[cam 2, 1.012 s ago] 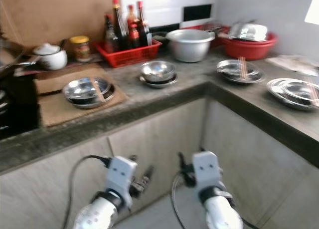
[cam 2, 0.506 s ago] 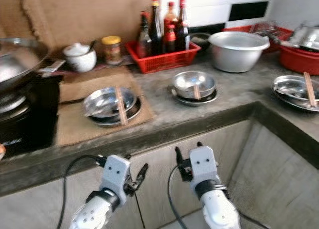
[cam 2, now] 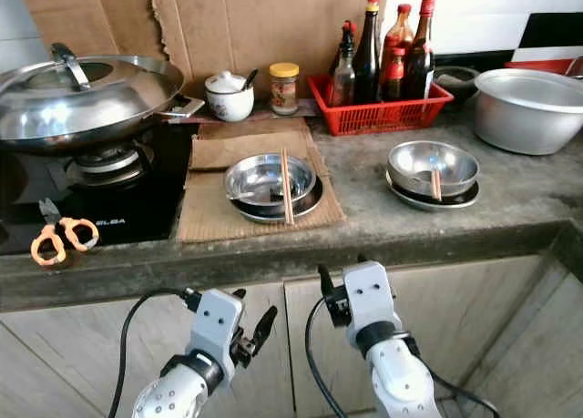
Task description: Kitchen organization
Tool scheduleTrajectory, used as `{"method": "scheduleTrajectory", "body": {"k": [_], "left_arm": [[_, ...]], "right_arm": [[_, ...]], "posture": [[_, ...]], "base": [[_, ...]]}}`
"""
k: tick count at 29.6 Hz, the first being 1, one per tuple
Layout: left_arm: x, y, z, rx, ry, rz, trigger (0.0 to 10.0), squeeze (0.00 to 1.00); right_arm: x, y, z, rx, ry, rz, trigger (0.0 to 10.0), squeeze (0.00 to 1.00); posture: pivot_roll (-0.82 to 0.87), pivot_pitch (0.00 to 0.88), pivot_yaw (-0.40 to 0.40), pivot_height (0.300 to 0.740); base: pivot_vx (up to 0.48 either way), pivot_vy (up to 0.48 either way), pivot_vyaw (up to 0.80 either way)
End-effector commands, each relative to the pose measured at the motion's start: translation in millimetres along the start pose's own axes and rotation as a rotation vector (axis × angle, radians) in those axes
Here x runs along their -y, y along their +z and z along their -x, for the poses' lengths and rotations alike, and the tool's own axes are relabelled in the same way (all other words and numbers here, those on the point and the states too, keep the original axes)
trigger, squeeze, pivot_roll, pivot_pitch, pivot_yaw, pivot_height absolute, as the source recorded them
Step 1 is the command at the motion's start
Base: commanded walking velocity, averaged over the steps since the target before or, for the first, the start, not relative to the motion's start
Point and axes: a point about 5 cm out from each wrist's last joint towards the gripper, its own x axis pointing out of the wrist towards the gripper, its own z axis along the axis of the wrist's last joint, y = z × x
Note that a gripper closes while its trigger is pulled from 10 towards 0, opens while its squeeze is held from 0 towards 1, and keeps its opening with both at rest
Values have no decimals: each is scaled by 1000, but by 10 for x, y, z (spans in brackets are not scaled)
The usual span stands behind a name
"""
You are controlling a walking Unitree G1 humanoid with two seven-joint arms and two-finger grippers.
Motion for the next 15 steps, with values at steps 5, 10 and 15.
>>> {"method": "scheduleTrajectory", "body": {"k": [5, 10, 15], "left_arm": [[0, 43, 4, 11, -6, -2, 10000, 0], [1, 46, 12, 11, -5, -2, 10000, 0], [-2, 44, 21, 11, -2, 3, 10000, 0]], "right_arm": [[13, 26, -33, 11, 19, -36, 10000, 0], [-69, 90, -28, 51, 98, -81, 10000, 1000], [-166, 216, -43, 107, 202, -107, 10000, 0]], "posture": [[48, 10, -14, 740], [49, 11, -14, 740], [50, 12, -10, 740]], "base": [[0, 0, 0], [0, 0, 0], [0, 0, 0]]}}
